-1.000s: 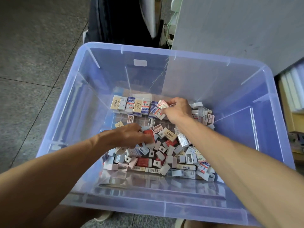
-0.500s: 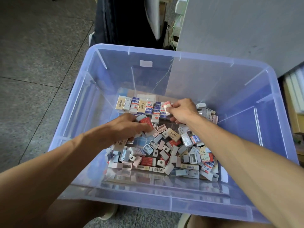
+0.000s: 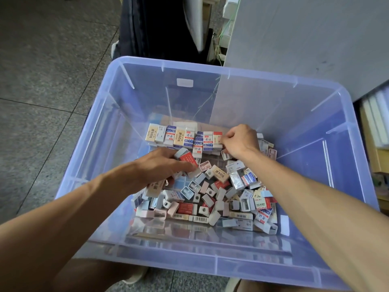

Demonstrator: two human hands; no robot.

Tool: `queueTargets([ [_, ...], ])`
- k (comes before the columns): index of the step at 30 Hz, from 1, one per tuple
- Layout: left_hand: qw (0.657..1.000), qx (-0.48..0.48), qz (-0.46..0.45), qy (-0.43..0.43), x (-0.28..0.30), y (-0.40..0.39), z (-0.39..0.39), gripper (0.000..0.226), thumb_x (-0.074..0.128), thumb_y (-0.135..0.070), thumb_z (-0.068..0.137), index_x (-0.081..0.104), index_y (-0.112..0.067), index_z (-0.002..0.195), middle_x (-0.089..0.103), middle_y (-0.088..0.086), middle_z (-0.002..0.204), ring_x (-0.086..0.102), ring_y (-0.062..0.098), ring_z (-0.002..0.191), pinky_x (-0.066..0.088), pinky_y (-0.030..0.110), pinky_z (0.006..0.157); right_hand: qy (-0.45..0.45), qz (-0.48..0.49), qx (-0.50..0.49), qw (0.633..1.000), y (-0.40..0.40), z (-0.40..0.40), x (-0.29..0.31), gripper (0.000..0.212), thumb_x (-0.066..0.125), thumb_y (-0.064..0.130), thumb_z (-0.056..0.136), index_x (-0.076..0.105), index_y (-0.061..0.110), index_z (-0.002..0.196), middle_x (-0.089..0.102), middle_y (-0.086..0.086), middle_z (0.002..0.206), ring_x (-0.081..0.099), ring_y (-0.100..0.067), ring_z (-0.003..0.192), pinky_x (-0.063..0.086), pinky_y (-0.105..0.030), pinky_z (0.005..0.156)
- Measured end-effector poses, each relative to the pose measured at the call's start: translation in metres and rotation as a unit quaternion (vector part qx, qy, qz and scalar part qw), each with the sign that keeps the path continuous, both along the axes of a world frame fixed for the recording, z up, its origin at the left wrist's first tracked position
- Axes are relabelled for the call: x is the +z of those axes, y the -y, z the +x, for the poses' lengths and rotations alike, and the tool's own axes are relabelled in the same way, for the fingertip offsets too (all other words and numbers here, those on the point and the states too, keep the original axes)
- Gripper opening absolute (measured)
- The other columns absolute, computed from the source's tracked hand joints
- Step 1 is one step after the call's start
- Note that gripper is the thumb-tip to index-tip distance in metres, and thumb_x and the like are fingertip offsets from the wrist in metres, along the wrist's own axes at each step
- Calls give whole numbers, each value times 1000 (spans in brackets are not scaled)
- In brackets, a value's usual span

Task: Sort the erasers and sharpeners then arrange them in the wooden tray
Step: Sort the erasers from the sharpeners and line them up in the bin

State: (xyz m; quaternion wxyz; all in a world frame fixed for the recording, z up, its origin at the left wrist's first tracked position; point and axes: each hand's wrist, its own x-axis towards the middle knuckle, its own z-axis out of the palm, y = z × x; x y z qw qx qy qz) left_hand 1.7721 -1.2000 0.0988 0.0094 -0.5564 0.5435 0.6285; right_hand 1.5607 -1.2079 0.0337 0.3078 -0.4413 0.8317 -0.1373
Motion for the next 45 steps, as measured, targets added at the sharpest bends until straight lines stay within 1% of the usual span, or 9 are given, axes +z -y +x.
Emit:
queueTargets([
  [2, 1000, 12, 4, 3, 0, 0, 0, 20, 73, -25, 85, 67, -6, 85, 62, 3, 66, 55, 11, 50, 46, 22, 46, -38, -50, 55, 997, -14, 3, 3, 18, 72, 30, 89, 69, 13, 95, 68, 2, 94, 63, -17, 86, 46, -26, 72],
  [6, 1000, -1, 8, 8, -1, -2, 1, 24, 73, -26, 86, 68, -4, 91, 63, 10, 77, 56, 12, 53, 47, 21, 48, -71, -22, 184, 980, -31, 18, -9, 73, 80, 53, 76, 48, 15, 128, 47, -5, 123, 49, -21, 111, 38, -30, 91],
  [9, 1000, 9, 2, 9, 0, -3, 1, 21, 72, -23, 87, 68, -3, 91, 63, 9, 78, 55, 9, 50, 47, 20, 47, -121, -35, 176, 976, -25, 25, -21, 83, 80, 64, 70, 44, 15, 127, 45, -7, 121, 53, -23, 103, 41, -30, 82],
  [16, 999, 39, -6, -5, 3, 0, -2, 16, 71, -21, 88, 66, -10, 78, 61, 0, 62, 54, 8, 45, 45, 20, 43, -164, -66, 152, 972, -14, 30, -29, 74, 64, 74, 79, 47, 14, 119, 49, -7, 112, 48, -16, 73, 28, -23, 48],
  [22, 1000, 19, -3, 5, 1, -1, -3, 23, 72, -25, 87, 68, -3, 93, 63, 12, 82, 54, 12, 53, 47, 22, 49, -155, -99, 197, 963, -28, 21, -23, 67, 75, 55, 80, 48, 15, 126, 47, -9, 120, 51, -23, 100, 48, -35, 83],
  [25, 1000, 22, -3, 4, 0, -1, -3, 22, 72, -25, 86, 69, -4, 92, 63, 11, 81, 54, 13, 54, 47, 23, 49, -202, -152, 269, 929, -34, 21, -21, 51, 74, 35, 85, 56, 15, 129, 50, -13, 123, 48, -28, 111, 49, -48, 93],
  [29, 1000, 25, -1, -6, 1, -1, -1, 17, 71, -24, 88, 68, -7, 86, 63, 7, 75, 55, 12, 54, 47, 23, 49, -192, -103, 337, 916, -26, 24, -19, 50, 62, 27, 95, 50, 23, 143, 44, -10, 135, 40, -27, 125, 43, -46, 105],
  [37, 1000, 19, 4, -5, 1, -1, -1, 17, 72, -24, 87, 66, -9, 86, 59, 12, 80, 54, 17, 60, 46, 27, 54, -187, -121, 346, 911, -11, 30, -18, 58, 67, 42, 90, 52, 18, 141, 47, -9, 132, 42, -25, 121, 43, -43, 102],
  [45, 1000, 24, -10, -8, 2, 0, -2, 19, 71, -26, 87, 69, -7, 90, 61, 3, 70, 52, 13, 55, 45, 22, 49, -214, -139, 316, 914, -16, 20, -25, 43, 72, 36, 88, 68, 11, 123, 55, -9, 118, 47, -26, 112, 44, -44, 93],
])
